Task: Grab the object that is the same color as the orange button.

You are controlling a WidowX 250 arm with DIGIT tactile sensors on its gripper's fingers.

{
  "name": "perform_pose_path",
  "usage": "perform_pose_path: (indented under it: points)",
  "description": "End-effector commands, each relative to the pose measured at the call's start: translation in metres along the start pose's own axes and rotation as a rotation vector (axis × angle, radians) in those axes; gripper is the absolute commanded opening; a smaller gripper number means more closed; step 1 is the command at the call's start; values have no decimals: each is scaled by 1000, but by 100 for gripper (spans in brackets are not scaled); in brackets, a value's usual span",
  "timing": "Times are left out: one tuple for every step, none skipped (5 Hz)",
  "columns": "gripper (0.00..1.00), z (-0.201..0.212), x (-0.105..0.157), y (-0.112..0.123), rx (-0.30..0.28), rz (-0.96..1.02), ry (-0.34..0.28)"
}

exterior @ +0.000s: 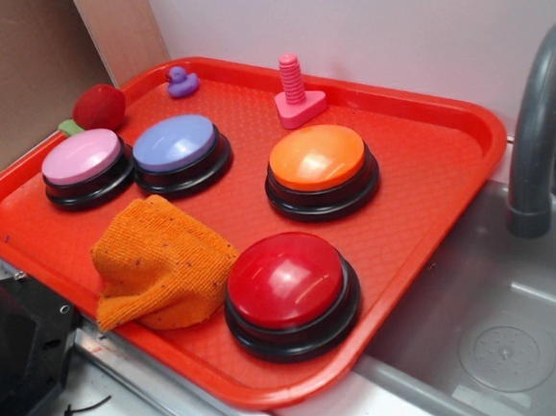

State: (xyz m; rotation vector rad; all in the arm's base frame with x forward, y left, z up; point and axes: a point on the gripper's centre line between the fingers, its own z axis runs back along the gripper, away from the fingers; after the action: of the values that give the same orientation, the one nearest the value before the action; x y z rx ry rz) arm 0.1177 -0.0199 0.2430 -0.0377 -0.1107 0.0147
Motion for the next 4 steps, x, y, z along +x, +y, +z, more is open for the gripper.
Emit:
perform_pose_path:
  points:
    - [100, 0, 0, 0, 0, 0, 0]
    - [100, -9, 1, 2, -69, -164, -13]
    - [100, -29, 4, 4, -144, -363, -37]
    - [100, -55, 10, 0, -170, -582, -77]
